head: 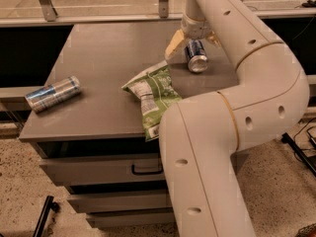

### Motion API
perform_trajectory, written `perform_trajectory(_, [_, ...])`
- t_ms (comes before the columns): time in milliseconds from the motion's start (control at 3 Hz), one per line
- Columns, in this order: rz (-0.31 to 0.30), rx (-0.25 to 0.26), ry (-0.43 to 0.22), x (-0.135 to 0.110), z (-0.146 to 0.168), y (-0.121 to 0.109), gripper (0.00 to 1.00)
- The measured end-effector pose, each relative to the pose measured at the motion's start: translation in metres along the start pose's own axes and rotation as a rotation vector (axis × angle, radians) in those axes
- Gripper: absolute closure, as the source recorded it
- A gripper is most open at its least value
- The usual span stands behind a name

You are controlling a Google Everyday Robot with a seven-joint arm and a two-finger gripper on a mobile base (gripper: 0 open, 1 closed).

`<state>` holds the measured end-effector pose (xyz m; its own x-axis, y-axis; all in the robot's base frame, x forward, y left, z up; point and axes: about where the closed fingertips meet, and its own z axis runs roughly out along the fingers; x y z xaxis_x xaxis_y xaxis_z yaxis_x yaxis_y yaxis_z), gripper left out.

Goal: Place pepsi can upright

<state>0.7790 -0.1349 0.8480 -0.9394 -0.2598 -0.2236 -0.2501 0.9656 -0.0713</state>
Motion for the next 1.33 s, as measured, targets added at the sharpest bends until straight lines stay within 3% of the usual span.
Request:
perform_trajectory(1000, [0.006,0.007,0.018,-0.0004,0.0114,-0.0026,0.00])
perform_trajectory(1333, [0.009,0.004,0.010,-0.0025,0.0117,-0.0031,0.18])
